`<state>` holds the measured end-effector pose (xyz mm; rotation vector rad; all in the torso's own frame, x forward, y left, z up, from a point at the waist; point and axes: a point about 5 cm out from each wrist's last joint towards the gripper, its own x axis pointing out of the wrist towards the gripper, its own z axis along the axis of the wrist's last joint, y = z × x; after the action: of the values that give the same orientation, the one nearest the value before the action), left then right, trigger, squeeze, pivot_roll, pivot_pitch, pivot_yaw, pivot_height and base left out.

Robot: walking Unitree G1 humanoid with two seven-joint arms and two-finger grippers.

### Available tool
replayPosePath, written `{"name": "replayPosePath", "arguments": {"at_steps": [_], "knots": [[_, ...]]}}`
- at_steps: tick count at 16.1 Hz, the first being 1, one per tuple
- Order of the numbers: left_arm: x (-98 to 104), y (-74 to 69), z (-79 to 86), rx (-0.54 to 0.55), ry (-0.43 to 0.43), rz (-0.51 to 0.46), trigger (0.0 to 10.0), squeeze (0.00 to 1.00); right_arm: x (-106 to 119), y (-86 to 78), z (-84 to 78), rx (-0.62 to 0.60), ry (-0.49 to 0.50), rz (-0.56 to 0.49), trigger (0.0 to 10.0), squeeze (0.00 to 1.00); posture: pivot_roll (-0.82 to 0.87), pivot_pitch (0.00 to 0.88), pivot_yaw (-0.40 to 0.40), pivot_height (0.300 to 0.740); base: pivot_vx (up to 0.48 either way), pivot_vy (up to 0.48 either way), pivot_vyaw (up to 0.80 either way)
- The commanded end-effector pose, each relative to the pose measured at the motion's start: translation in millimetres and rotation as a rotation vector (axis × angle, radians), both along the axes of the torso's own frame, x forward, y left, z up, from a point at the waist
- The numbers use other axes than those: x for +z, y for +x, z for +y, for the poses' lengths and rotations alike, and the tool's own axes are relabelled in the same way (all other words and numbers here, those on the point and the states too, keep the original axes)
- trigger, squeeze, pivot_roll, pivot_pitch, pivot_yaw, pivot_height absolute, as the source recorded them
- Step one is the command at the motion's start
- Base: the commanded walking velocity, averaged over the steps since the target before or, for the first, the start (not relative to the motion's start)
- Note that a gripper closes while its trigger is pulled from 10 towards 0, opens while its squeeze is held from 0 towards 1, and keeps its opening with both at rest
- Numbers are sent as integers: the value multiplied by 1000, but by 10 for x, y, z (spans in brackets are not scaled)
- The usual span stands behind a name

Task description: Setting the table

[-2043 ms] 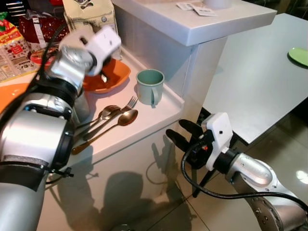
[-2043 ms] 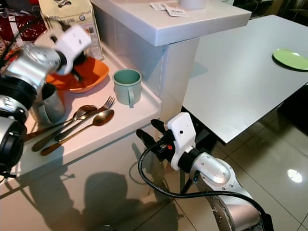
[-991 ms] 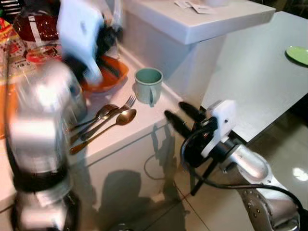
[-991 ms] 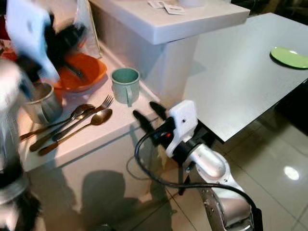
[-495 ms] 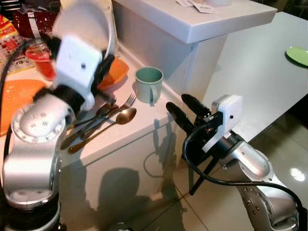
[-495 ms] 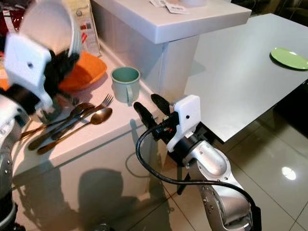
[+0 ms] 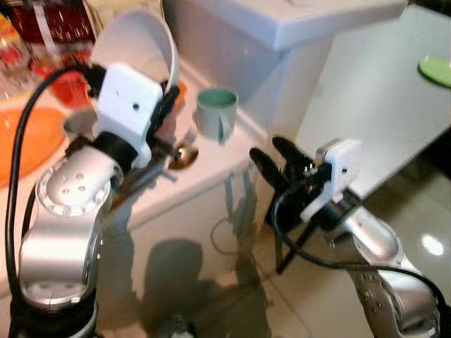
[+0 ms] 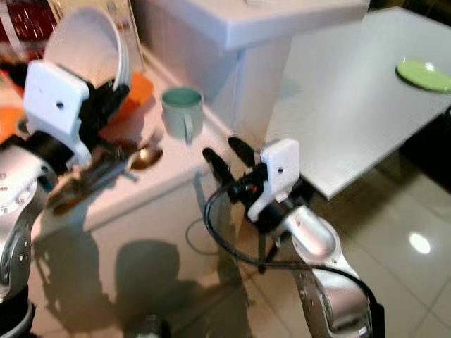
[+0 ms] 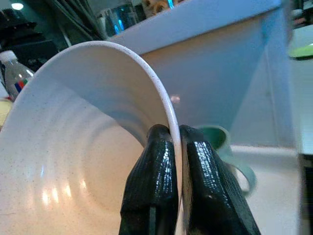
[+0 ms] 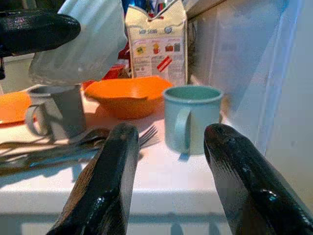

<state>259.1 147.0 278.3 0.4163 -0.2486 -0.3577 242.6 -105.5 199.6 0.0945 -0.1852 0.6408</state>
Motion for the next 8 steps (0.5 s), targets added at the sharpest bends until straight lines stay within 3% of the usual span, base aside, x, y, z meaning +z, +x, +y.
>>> {"name": "replayPosePath", "arguments": {"at_steps": [1, 8], "knots": [[87, -41, -21, -13, 9, -56, 10000, 0, 17, 0, -25, -9, 14, -10, 10000, 0, 92, 0, -25, 740, -341, 0, 0], [49, -41, -107, -51, 3, -52, 10000, 0, 45, 1, -50, -26, 32, -20, 10000, 0, 86, 0, -18, 740, -324, 0, 0]]}}
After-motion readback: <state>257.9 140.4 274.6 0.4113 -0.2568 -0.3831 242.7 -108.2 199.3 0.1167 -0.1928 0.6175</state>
